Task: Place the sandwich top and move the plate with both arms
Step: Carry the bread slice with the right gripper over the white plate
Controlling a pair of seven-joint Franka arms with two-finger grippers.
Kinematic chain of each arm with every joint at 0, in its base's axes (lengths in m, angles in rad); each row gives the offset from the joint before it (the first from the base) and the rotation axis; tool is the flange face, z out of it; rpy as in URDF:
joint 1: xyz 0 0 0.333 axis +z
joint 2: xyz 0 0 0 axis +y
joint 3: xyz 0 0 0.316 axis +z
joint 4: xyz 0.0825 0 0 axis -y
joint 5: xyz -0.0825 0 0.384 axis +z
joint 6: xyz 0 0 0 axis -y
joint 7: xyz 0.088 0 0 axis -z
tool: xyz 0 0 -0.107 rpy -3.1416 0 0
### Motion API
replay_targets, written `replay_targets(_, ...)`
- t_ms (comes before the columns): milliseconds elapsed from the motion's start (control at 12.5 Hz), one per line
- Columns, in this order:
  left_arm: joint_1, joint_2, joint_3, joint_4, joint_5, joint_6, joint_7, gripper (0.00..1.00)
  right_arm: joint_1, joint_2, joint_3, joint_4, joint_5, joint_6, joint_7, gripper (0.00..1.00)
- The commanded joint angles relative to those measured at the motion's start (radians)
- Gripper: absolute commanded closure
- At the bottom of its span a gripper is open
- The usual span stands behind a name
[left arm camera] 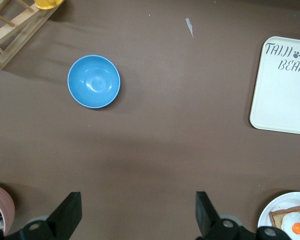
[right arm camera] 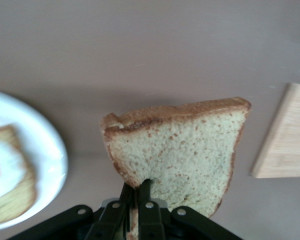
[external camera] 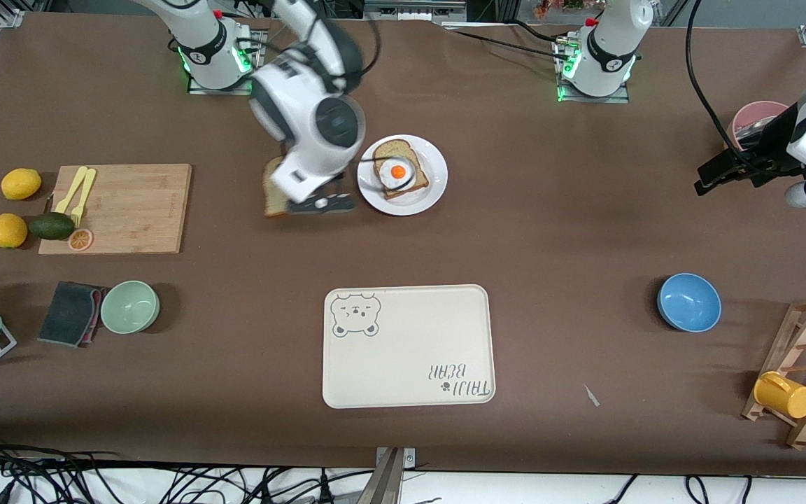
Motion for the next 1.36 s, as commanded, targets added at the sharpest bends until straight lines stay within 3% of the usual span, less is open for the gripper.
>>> replay_targets(0,0.002,0.013,0.001,0.032,-0.012,-0.020,-0.004,0.00,0.064,0.031,-0.009,0.046,0.026,-0.005,0.039,1.00)
replay_targets(240,0.004,0.013,0.004,0.032,-0.015,-0.034,-0.009,0.00,0.104,0.078,-0.003,0.088,0.082,0.080,0.038,1.00)
replay_targets(561,0.002,0.013,0.004,0.032,-0.015,-0.034,-0.026,0.00,0.171,0.268,-0.004,0.347,0.135,0.087,0.110,1.00)
replay_targets(1282,0.002,0.010,-0.002,0.035,-0.025,-0.051,-0.039,0.00,0.230,0.332,-0.004,0.354,0.146,0.077,0.239,1.00)
